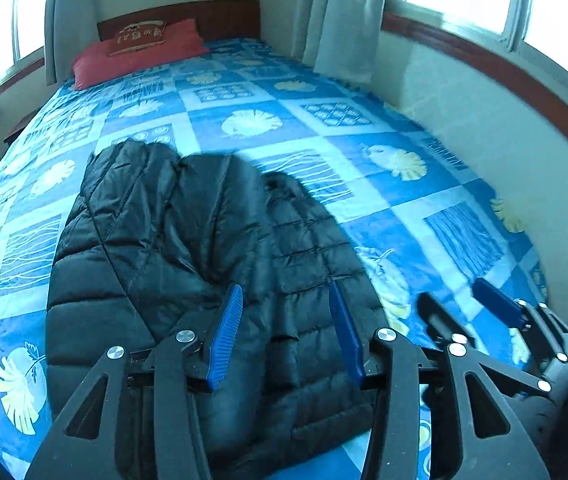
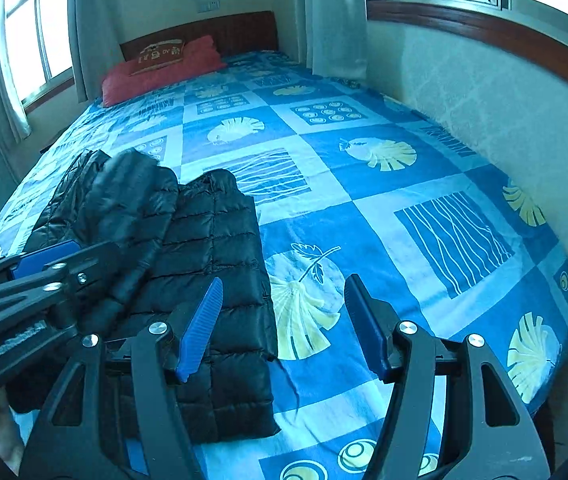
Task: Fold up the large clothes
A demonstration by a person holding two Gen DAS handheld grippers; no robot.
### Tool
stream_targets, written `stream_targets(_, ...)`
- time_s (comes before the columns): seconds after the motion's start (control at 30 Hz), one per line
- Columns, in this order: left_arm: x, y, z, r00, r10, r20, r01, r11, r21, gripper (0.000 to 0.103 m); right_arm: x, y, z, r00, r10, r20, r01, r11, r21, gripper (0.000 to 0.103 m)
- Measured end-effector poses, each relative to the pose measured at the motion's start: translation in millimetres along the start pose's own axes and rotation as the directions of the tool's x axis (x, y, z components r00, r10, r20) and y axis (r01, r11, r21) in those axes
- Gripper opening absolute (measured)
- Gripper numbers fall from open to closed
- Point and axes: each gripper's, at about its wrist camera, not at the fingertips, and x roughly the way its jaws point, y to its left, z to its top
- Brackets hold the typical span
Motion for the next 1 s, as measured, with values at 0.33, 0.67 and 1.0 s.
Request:
stream_targets(0.33,-55.9,79.9,-5.8,0.989,0.08,0.128,-0.065,0.991,-0.117,0.064,-10.5,40.2,11.4,0.996,0.085,0.016,-0.084,0.995,-0.045,0.066)
stream_targets(0.67,-14.0,186.4,-41.7,0.985,0.172,0.018,-0.157,0.935,-0.317,0.064,50.6,105.3,30.2,0.972,0.209,-0.112,-0.214,0.976,-0.035,0.078)
stream_targets(1.0,6.6,201.8,-57.1,0.997,0.057,0.046,-0.037,0.934,-0.356,0.064,111.3,104.5,10.1,0.909,0.304,-0.284,-0.291,0.953,0.085,0.055)
